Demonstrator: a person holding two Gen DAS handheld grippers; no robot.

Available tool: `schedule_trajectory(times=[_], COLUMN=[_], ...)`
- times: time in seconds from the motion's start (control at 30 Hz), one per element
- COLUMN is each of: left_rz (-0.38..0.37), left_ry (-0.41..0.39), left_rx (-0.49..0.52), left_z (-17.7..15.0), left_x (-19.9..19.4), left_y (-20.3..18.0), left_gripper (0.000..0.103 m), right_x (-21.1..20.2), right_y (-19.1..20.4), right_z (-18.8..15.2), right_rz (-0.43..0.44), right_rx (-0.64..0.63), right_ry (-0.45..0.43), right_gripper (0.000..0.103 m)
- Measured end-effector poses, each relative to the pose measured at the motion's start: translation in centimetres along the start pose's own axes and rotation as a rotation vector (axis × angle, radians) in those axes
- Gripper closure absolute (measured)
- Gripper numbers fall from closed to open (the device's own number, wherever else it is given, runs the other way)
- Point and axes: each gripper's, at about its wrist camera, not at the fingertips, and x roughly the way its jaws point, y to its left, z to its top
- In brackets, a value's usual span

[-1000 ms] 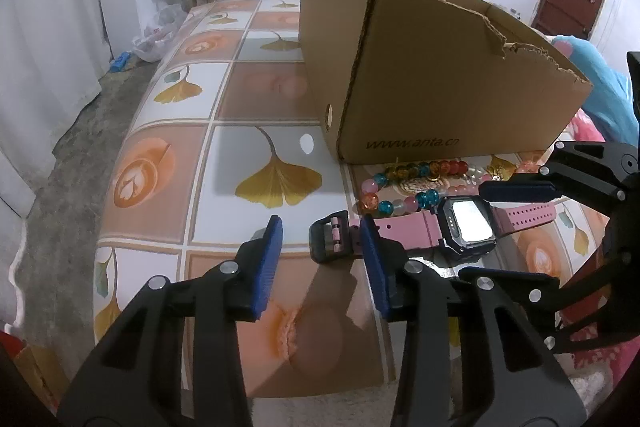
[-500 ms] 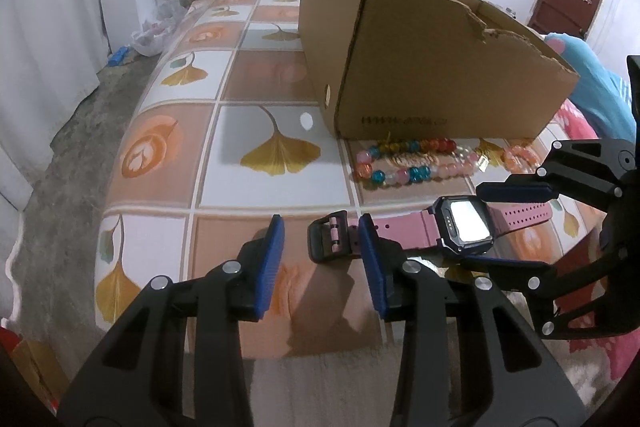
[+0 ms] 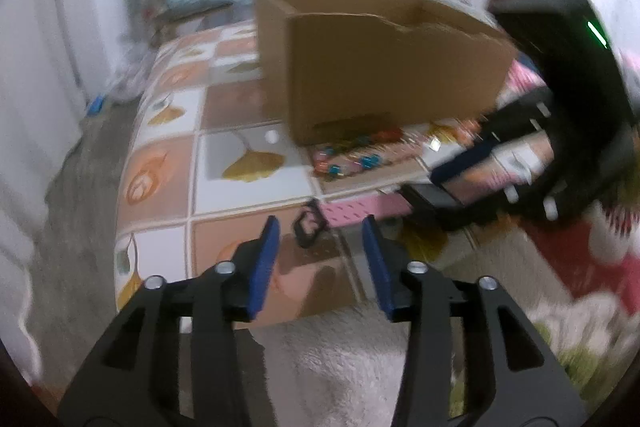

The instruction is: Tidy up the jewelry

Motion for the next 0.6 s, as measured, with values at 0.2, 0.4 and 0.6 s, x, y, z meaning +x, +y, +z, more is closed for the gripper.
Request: schedule_trajectory(times=[0.2, 0.4, 0.6], left_rz=[0.115, 0.261, 0.185], left_ry=[0.04, 0.037, 0.089], left_rx=[0.279, 0.559, 0.511], left_z=[-0.1, -0.6, 0.6], left_x=[1.7, 3.6, 4.0], left_y=[-3.2, -5.8, -5.9], left_gripper=[0.056, 0.056, 0.09], right_x=[0.2, 0.3, 0.4], right_y=[-1.3, -2.3, -3.3], right_z=[0.7, 1.3, 1.1], right_rz=[0.088, 0.152, 0.206], right_rx=[0.017, 0.046, 0.112], right_ry=[0.045, 0.053, 0.036], right_gripper=[0.059, 0.059, 0.059])
